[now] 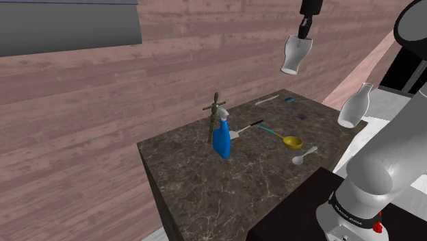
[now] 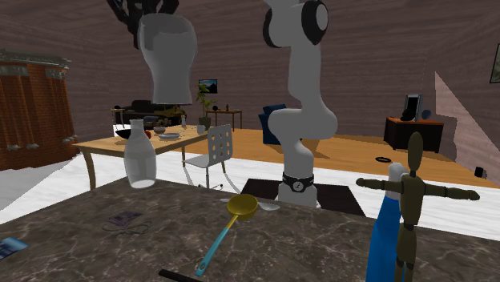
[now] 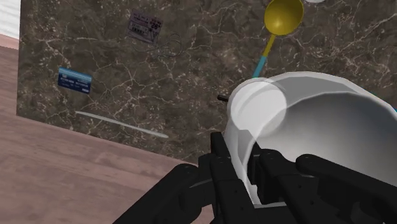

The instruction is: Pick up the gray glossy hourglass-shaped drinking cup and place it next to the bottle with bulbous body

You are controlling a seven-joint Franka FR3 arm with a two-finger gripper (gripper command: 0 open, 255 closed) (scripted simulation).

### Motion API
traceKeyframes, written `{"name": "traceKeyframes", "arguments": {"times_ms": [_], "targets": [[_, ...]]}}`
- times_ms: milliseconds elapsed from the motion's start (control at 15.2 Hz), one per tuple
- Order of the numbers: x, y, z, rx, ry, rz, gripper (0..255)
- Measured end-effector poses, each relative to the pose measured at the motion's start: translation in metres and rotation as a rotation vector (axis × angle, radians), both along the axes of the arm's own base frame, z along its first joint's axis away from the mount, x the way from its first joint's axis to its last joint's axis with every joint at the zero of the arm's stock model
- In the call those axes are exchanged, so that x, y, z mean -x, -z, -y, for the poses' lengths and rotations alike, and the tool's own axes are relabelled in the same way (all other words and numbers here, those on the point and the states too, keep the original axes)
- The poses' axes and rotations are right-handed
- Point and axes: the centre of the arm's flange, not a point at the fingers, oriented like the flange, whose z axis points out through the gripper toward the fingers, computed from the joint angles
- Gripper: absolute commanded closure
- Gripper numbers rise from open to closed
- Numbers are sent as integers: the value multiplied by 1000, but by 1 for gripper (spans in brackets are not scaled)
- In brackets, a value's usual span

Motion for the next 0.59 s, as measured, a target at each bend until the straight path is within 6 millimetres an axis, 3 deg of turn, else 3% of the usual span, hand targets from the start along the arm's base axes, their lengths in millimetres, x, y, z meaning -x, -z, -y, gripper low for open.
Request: {"name": "traceKeyframes", "arguments": {"times_ms": [594], "targets": [[84,0,84,-1,0,0,255]]}}
